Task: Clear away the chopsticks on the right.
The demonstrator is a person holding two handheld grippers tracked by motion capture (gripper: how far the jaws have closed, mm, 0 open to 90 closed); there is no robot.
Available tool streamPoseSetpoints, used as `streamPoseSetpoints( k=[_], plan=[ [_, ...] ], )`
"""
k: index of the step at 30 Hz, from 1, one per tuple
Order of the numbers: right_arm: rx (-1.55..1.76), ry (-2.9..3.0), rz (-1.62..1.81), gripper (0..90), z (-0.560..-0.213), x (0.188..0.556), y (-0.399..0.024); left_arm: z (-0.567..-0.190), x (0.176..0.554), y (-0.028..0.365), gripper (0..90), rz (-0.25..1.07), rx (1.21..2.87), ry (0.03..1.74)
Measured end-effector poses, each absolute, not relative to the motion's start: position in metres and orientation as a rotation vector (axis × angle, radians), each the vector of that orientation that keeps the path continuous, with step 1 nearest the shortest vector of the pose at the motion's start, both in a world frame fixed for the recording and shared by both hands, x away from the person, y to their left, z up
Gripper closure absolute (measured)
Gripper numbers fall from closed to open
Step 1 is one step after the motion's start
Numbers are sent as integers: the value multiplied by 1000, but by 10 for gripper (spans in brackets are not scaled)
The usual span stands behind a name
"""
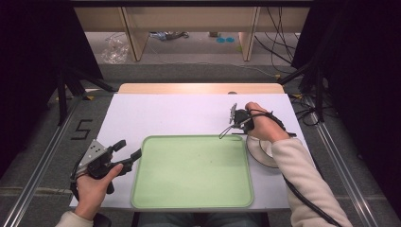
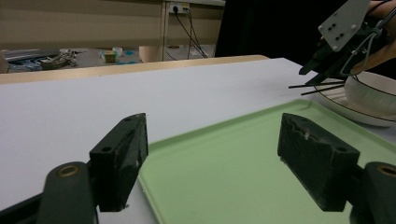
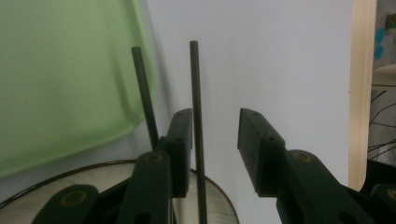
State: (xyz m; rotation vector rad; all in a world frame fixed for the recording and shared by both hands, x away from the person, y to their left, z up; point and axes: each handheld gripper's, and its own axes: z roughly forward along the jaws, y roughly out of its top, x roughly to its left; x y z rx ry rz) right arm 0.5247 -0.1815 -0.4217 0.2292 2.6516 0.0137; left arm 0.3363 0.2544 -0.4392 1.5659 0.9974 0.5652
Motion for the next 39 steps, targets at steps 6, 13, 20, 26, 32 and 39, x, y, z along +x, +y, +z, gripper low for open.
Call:
streamPoseSetpoints(
  k=[6, 13, 20, 26, 32, 39],
  plan=[
    [196, 2699, -42, 693, -425, 531, -179, -440, 337, 255, 245, 558, 1562, 1001],
    [199, 2728, -66, 737, -434, 537, -177, -440, 337, 255, 246, 559, 1563, 1000],
    [212, 2711, -46, 876, -435, 539, -177, -440, 337, 255, 246, 557, 1560, 1001],
    [174, 2626, 45, 878, -418, 538, -174, -440, 337, 255, 246, 559, 1562, 1001],
    [215, 2541, 163, 878, -397, 536, -172, -440, 337, 255, 246, 559, 1560, 1004],
    [267, 2422, 327, 879, -365, 534, -172, -439, 337, 255, 246, 560, 1561, 1003]
  ],
)
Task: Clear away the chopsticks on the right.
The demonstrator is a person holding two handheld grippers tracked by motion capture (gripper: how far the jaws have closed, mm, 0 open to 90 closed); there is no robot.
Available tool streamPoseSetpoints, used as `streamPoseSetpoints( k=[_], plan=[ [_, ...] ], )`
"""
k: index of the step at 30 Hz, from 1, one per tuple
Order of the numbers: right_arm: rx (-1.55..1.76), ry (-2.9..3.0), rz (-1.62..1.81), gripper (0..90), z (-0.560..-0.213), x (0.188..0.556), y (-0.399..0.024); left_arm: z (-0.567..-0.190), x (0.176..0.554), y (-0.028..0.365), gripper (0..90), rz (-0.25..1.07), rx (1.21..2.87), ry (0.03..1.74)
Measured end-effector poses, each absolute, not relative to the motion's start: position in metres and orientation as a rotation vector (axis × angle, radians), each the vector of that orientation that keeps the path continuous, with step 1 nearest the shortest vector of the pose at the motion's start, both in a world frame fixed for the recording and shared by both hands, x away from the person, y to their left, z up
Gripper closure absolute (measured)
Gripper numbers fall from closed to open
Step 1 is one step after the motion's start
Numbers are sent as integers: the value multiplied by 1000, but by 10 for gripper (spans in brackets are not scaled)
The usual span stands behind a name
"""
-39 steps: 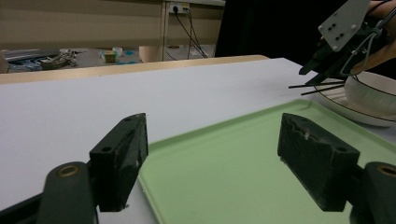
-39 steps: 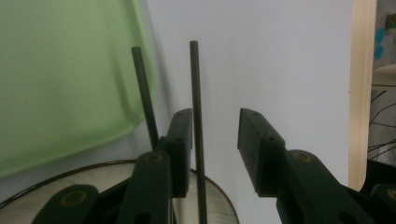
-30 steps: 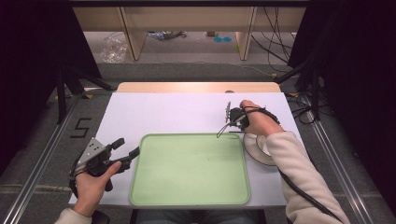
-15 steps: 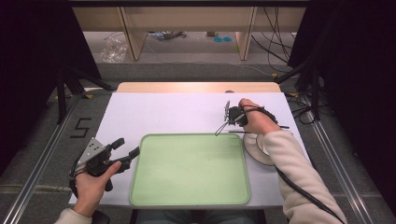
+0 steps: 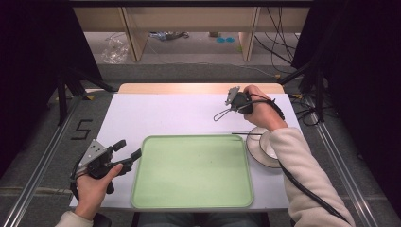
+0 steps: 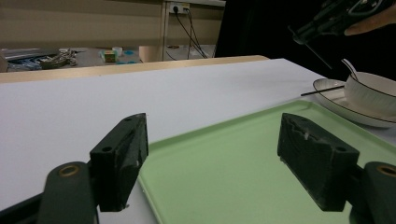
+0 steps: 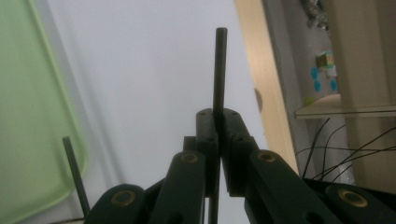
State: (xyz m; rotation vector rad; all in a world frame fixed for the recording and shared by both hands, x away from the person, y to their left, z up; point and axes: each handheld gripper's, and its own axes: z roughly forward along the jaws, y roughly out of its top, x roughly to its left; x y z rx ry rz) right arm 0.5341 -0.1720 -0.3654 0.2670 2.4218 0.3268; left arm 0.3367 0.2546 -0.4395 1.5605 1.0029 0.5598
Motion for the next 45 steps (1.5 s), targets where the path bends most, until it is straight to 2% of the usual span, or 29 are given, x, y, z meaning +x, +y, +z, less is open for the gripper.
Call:
streamPoseSetpoints(
  k=[15, 30, 40, 45],
  plan=[
    [586, 2261, 745, 879, -324, 531, -178, -440, 337, 255, 246, 558, 1560, 1002],
    [993, 2157, 1093, 880, -304, 531, -185, -439, 337, 254, 247, 557, 1558, 1001],
    [1415, 2081, 1167, 880, -296, 523, -190, -439, 337, 254, 246, 556, 1557, 1001],
    [1514, 2131, 1141, 880, -296, 518, -188, -439, 337, 254, 247, 558, 1559, 1002]
  ],
)
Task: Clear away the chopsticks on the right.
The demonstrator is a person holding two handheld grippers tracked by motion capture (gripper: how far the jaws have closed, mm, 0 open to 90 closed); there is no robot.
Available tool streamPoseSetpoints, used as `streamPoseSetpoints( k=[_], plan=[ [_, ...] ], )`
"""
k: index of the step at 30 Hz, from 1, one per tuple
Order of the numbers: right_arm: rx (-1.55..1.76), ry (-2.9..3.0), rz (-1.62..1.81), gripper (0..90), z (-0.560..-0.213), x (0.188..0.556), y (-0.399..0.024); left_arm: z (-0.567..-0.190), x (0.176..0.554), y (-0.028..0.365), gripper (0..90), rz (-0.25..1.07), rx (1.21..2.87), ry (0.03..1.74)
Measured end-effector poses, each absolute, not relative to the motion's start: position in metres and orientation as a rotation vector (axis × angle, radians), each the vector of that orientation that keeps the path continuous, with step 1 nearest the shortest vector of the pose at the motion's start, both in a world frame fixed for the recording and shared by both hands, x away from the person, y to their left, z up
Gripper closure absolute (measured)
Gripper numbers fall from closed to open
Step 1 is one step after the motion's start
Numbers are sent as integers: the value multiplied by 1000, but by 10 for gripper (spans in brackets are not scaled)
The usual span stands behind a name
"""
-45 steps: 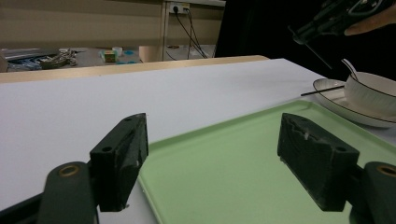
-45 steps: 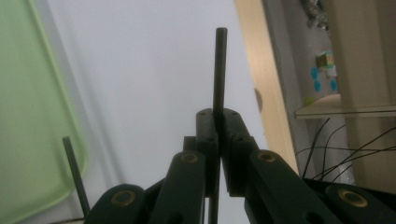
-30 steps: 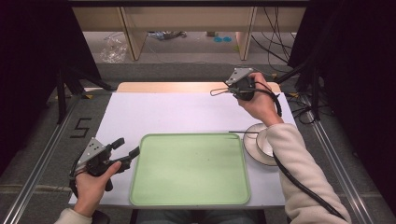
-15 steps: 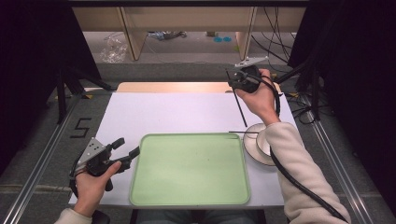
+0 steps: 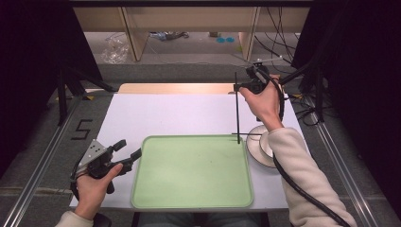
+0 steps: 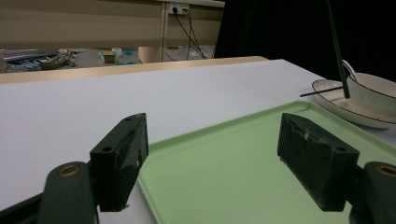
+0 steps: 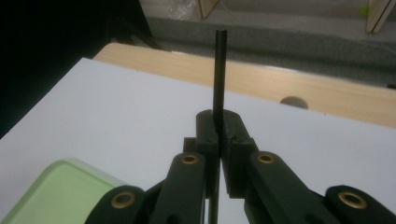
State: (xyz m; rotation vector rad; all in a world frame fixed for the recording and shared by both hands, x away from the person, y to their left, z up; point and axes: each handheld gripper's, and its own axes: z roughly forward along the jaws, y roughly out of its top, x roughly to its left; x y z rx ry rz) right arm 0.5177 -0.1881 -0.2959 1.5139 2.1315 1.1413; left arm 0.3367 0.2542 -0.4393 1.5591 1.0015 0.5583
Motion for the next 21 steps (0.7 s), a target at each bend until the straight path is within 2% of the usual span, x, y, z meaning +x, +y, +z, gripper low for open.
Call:
streamPoseSetpoints(
  k=[12, 17, 21],
  plan=[
    [1665, 2221, 1122, 879, -312, 506, -184, -439, 337, 254, 246, 557, 1556, 1002],
    [1880, 2249, 1028, 879, -321, 496, -180, -440, 337, 254, 246, 555, 1555, 1002],
    [1926, 2275, 948, 879, -331, 493, -179, -439, 337, 254, 247, 557, 1557, 1003]
  ],
)
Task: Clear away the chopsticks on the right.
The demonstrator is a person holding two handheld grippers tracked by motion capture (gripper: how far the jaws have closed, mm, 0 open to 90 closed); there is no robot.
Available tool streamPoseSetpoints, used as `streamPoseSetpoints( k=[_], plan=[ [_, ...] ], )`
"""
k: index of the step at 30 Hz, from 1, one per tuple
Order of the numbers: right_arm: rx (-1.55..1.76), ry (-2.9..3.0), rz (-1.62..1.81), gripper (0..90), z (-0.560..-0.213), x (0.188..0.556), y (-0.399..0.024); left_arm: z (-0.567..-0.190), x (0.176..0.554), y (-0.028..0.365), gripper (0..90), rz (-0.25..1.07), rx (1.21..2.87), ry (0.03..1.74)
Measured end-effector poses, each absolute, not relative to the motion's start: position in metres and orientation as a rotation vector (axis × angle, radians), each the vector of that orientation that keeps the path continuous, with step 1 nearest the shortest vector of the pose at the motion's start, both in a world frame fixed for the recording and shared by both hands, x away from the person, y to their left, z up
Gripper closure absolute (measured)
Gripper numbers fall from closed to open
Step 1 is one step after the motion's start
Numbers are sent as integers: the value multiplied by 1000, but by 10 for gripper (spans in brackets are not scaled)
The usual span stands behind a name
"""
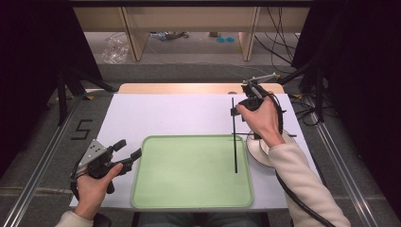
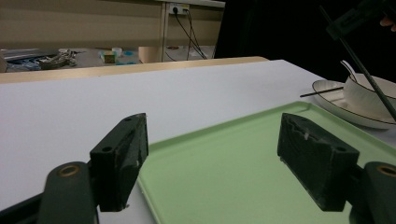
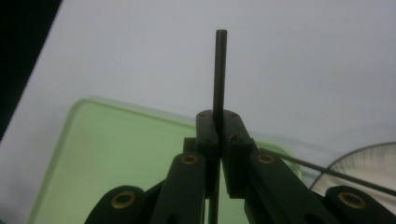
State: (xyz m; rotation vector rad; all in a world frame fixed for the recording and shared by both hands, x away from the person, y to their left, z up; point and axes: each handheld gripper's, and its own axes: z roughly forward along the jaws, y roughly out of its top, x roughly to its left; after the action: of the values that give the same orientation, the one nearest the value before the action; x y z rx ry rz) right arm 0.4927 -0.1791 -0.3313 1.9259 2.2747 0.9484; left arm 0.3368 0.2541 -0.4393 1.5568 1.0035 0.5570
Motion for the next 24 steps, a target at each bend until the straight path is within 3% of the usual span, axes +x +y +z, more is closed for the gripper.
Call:
streamPoseSetpoints(
  k=[24],
  plan=[
    [2179, 2313, 523, 879, -409, 480, -186, -439, 337, 253, 247, 560, 1561, 997]
  ],
)
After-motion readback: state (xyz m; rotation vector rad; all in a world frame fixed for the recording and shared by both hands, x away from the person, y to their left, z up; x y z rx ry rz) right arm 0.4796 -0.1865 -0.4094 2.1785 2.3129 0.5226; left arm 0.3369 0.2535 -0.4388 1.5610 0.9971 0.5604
